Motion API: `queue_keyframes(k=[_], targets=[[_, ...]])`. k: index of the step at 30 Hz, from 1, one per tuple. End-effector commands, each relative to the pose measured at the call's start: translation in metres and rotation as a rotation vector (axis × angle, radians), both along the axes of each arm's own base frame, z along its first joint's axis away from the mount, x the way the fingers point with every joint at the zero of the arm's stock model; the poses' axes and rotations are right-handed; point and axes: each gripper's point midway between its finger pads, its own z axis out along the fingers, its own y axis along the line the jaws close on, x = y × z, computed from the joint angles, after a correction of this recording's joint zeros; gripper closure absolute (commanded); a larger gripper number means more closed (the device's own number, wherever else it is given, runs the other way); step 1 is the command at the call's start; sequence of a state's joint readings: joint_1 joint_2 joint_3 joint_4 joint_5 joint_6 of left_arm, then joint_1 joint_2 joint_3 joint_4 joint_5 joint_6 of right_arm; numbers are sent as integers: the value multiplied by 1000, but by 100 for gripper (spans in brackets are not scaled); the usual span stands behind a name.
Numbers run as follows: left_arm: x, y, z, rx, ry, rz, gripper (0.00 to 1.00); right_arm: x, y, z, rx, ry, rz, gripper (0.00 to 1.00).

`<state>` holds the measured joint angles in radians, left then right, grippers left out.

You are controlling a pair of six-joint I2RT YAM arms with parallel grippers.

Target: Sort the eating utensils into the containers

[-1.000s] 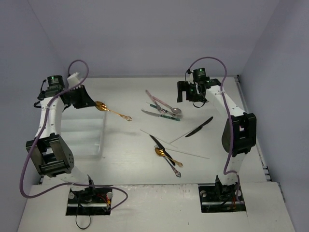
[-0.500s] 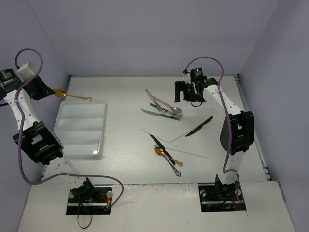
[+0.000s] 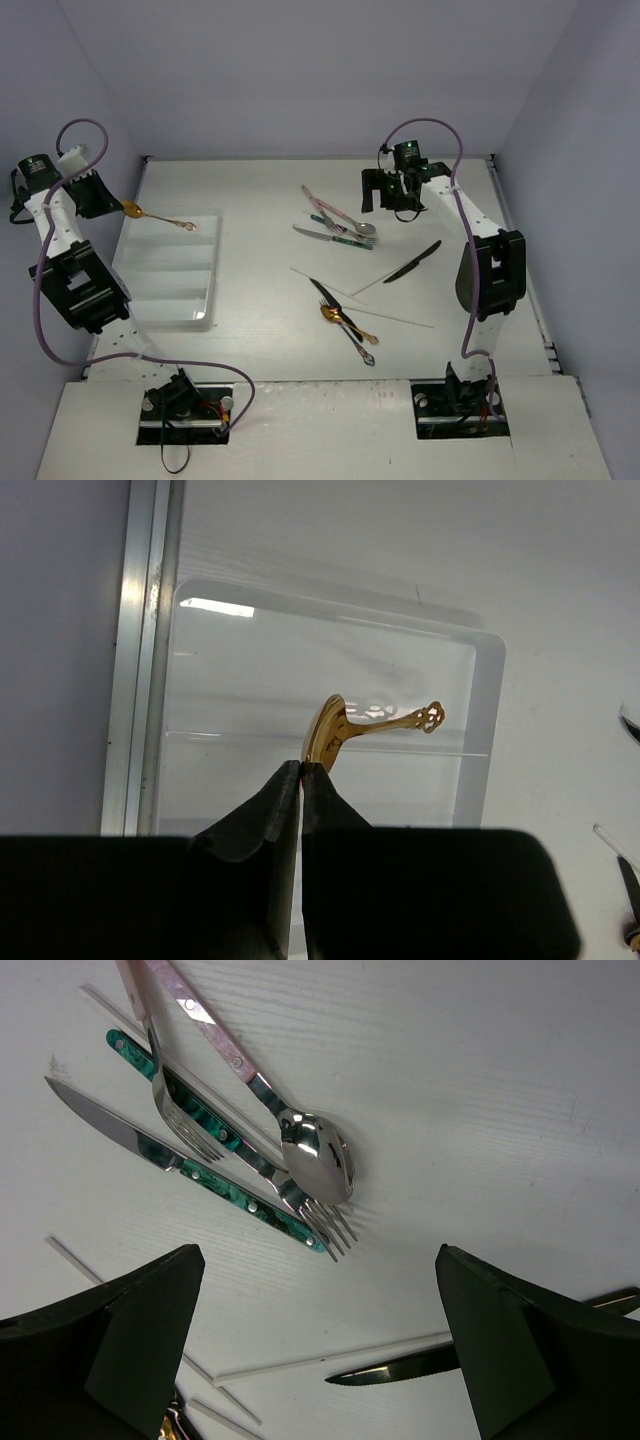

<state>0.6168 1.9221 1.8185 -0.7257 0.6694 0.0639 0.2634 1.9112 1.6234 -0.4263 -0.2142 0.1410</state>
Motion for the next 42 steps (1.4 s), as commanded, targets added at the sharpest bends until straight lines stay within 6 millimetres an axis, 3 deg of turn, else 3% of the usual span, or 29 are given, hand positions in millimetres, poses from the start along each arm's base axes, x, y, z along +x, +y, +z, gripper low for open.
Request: queue_keyframes(k=[1,12,16,21,24,28,32,33,37,40,42], targets=[[12,4,4,17,-54,21,100,10,8,22,21,-65,12,0],[27,-34,-25,-18,-17,-23,100,9,5,23,13,-68,6,0],[27,-44,-29,-25,-2,-33,75,9,5,26,14,-75,6,0],[27,-45,-13,11,-31,-35,46,9,5,34,20,-91,5,0],[29,-55,7,76,-73,-93,46,4,3,34,15,-87,-2,0],[33,-87,36,157,-139,-182,46,-5,-3,31,3,-77,-16,0],[29,-152,48,216,-173,-356,47,-14,-9,32,2,-72,-43,0],[24,-178,47,217,-178,-414,48,-16,-11,32,2,-72,-54,0],[-13,-299,20,205,-144,-700,51,-22,-24,32,4,-65,-111,0],[-42,-361,-5,160,-100,-842,58,-27,-41,33,-6,-63,-191,0],[-58,-390,-17,87,-68,-891,61,-28,-52,33,-7,-62,-230,0]])
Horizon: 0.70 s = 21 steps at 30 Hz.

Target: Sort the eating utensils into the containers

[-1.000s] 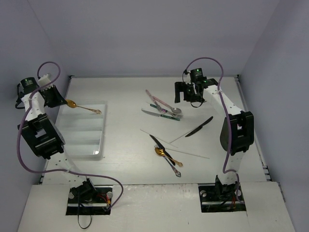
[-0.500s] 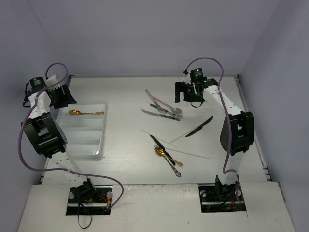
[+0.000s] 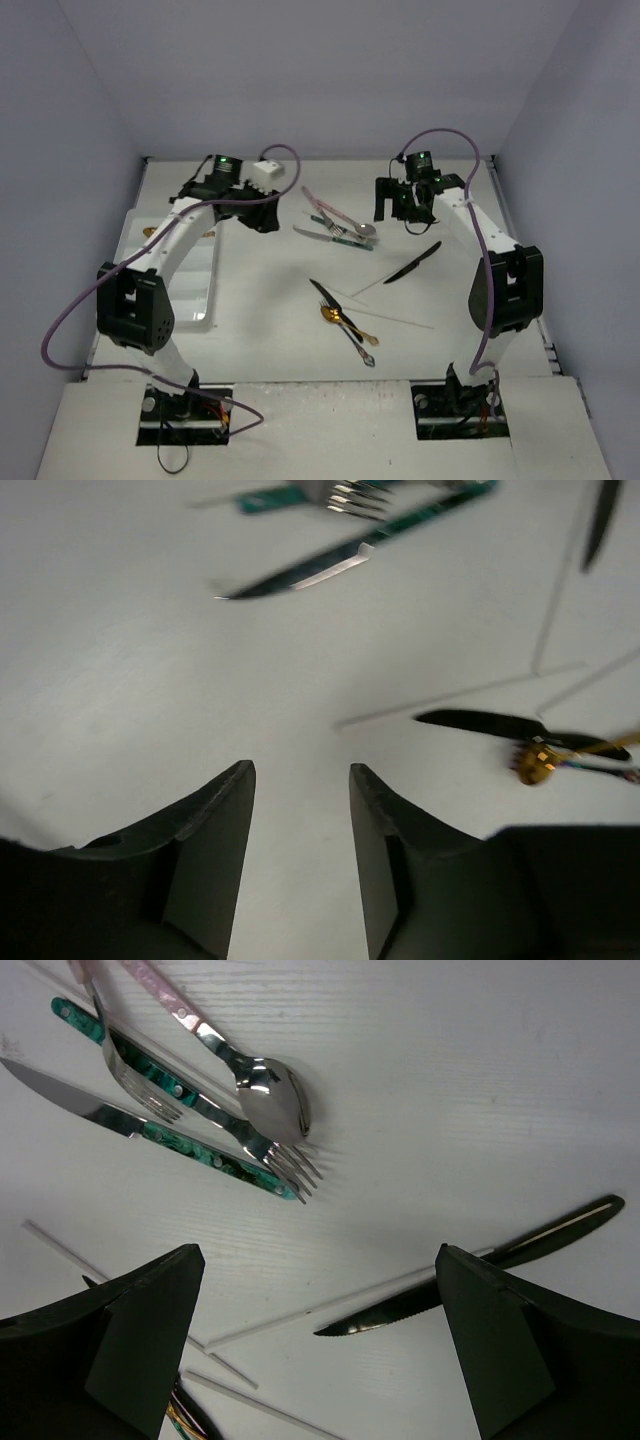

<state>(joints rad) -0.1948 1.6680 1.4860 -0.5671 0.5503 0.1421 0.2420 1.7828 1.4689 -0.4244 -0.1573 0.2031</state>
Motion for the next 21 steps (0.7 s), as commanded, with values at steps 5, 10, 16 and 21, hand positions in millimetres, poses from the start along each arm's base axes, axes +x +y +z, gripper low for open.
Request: queue_keyframes(k=[5,10,16,21], targets=[[-76,-85,-48,-126,227,-147,67,1,-45,37,30,-90,-185,0],[-103,-104,-65,-122,256,-191,69,-4,-49,38,43,-87,-195,0],[-115,-132,-67,-159,221,-290,74,-16,-48,34,49,-72,-183,0],[-127,-151,-74,-158,232,-382,79,-20,-50,34,45,-73,-177,0]])
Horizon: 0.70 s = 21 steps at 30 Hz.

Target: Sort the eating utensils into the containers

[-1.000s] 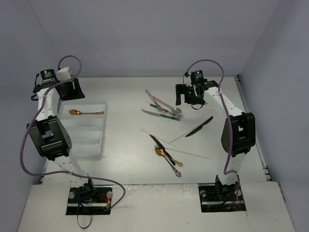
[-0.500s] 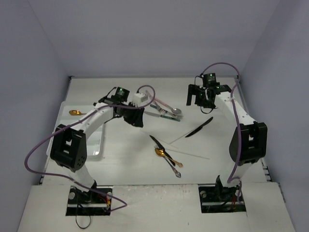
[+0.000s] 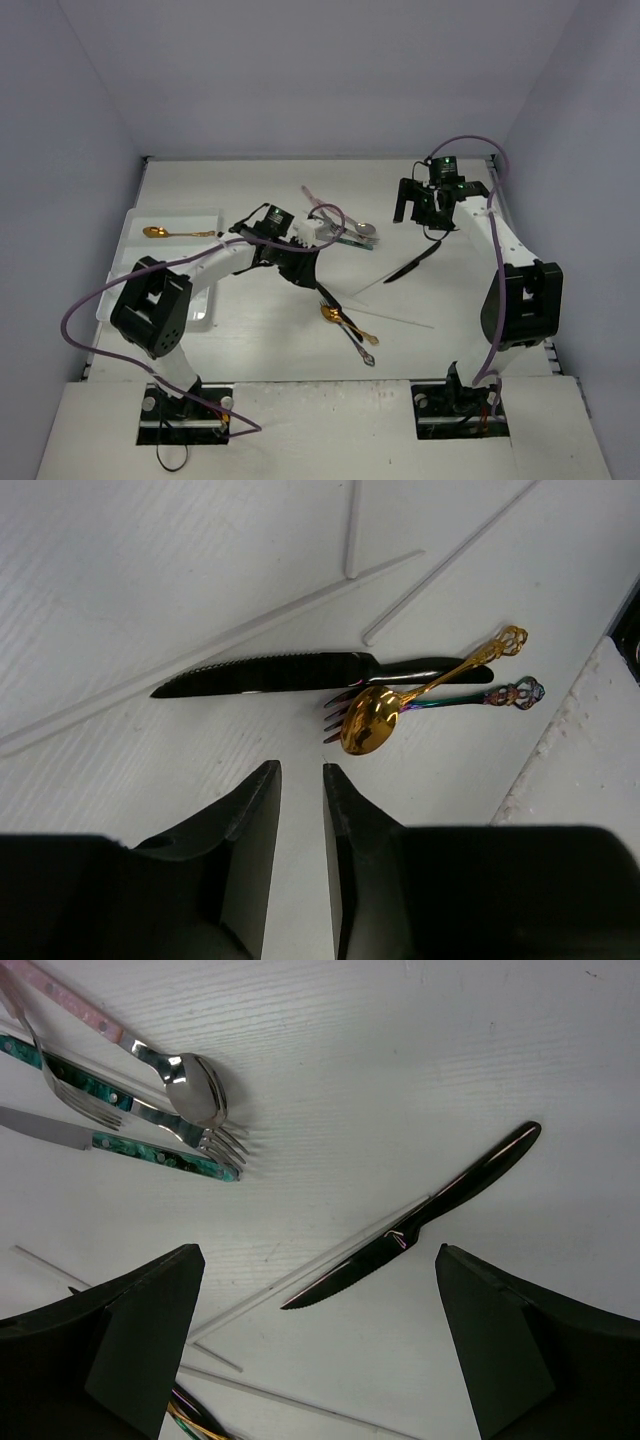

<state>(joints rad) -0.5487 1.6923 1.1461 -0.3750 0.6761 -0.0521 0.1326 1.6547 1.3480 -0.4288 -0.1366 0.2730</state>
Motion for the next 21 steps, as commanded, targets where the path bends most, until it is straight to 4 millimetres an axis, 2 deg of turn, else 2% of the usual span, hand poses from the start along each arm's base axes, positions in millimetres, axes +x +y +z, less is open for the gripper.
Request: queue_keyframes(k=[1,13,21], targets=[[5,-28,21,-92,-82,-88,81,0,2,28,16,-84,1,0],[-11,-44,3,-69,-55,-199,82,-9,-1,30,13,-90,0,0],[-13,-48,-3,-63,-39,-224,82,-9,-3,32,9,-96,4,0]])
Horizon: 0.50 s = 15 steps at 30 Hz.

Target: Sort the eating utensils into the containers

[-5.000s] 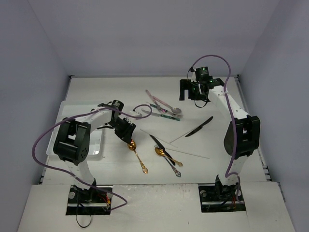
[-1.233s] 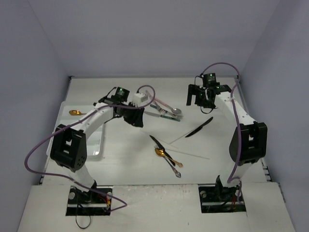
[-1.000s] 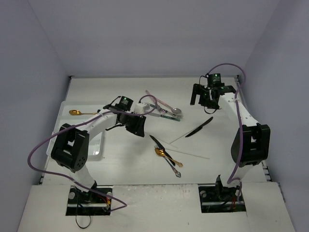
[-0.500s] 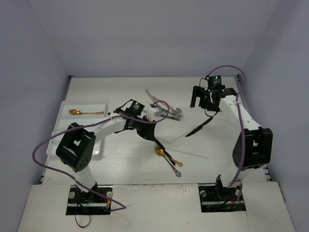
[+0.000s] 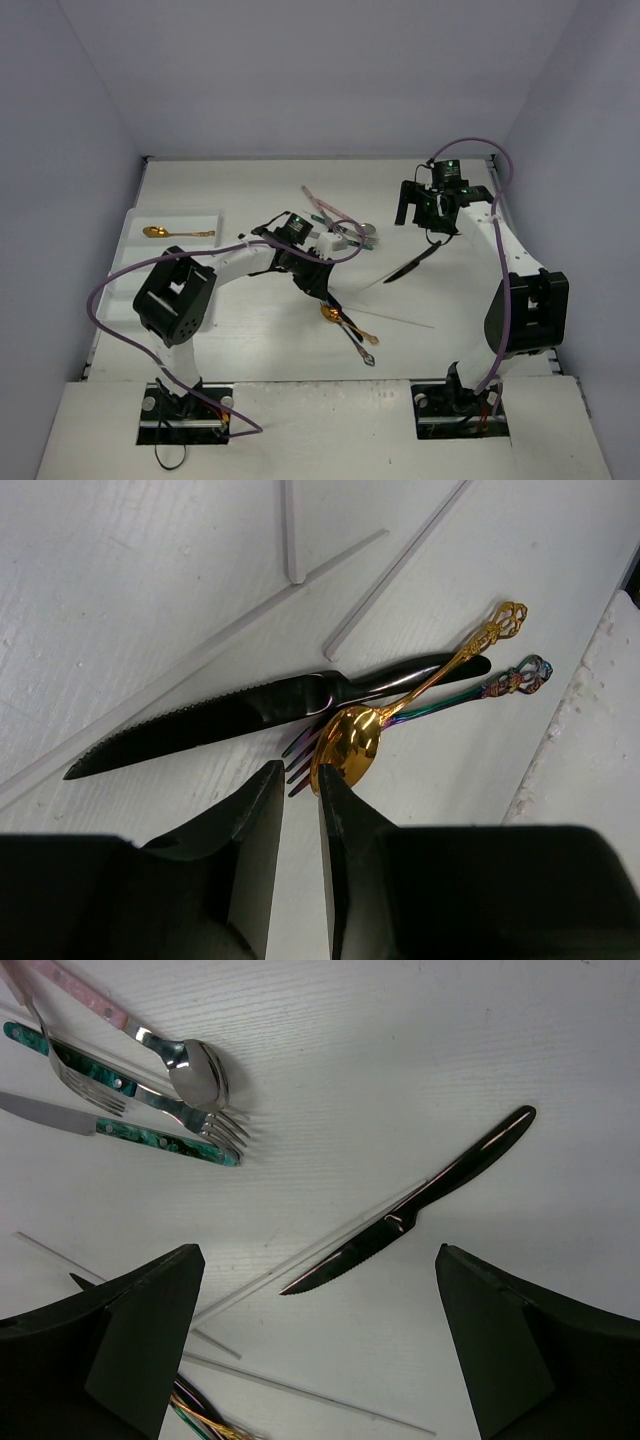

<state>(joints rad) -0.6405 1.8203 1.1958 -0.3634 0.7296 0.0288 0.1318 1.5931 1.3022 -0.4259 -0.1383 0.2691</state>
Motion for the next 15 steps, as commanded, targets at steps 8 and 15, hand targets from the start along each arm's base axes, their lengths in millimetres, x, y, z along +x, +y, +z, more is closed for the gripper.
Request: queue_keyframes(k=[8,15], targets=[[7,-15,17,-61,-32,-53,82,2,-3,25,4,-77,3,0],[4,-16,12,-61,-4,-64,82,1,-4,23,-1,-74,7,0]])
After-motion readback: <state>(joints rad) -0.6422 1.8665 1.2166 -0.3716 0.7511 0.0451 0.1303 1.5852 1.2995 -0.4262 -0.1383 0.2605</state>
